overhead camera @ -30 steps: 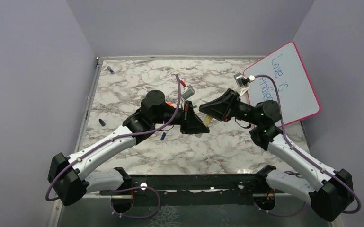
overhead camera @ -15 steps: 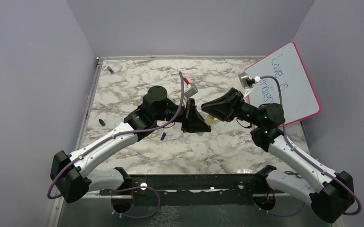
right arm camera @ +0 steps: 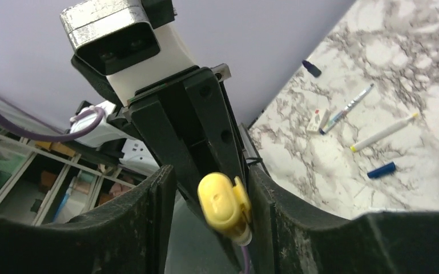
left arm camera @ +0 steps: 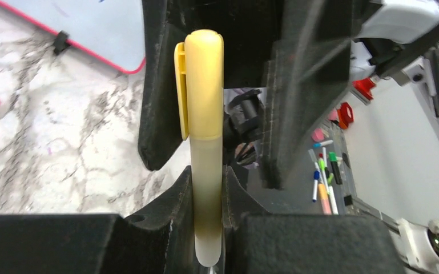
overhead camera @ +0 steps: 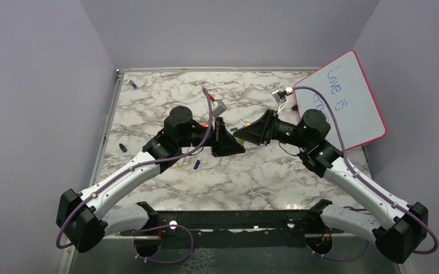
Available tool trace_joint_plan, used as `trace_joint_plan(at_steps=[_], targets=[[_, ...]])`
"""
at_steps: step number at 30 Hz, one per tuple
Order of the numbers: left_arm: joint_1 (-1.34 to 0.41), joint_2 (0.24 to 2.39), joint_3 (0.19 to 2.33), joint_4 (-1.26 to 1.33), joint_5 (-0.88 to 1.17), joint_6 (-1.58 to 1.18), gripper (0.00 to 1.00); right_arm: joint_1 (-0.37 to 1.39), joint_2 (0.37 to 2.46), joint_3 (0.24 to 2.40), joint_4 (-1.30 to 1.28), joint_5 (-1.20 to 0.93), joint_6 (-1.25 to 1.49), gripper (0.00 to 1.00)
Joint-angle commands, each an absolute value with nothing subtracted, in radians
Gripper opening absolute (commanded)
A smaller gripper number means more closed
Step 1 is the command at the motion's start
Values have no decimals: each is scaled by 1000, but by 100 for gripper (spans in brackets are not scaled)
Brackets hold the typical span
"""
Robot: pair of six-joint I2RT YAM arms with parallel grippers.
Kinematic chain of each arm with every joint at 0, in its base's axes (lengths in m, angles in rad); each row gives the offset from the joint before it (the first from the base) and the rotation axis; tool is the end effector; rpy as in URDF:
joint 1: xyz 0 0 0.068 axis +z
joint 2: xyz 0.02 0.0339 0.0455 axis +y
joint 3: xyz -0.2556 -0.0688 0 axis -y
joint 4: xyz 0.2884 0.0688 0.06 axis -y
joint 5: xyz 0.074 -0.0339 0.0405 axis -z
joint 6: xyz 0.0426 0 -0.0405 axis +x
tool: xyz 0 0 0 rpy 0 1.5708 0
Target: Insert the pens into the pen caps
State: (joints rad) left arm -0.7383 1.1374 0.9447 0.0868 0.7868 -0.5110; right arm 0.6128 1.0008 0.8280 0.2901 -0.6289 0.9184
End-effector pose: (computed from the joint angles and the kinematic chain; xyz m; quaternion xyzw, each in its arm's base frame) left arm 0.2095 -0.2314 0.3381 0.3326 0.6532 -0.5924 0.3343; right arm 0.2181 0.1840 0.3509 -0.1323 0.6597 0.6407 0.3700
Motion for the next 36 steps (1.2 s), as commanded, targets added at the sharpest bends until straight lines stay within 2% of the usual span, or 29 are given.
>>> trace_joint_plan(at_steps=[1, 7, 13, 19, 30, 36], targets=[[-723, 1102, 862, 144, 697, -508, 0, 626, 1008, 895, 113, -481, 930, 61], [-722, 1084, 818, 88, 630, -518, 0, 627, 982, 952, 3, -225, 844, 73], [-673, 1137, 834, 15, 391, -541, 0, 627, 897, 870, -38, -68, 821, 74], [-490, 1327, 907, -78, 201, -618, 0, 627, 842, 783, -80, 28, 804, 74], [-211, 1682, 1036, -121, 79, -612, 0, 626, 855, 702, -173, 64, 801, 73], [-183, 1820, 1133, -134, 63, -581, 1, 627, 916, 705, -203, 24, 793, 73]])
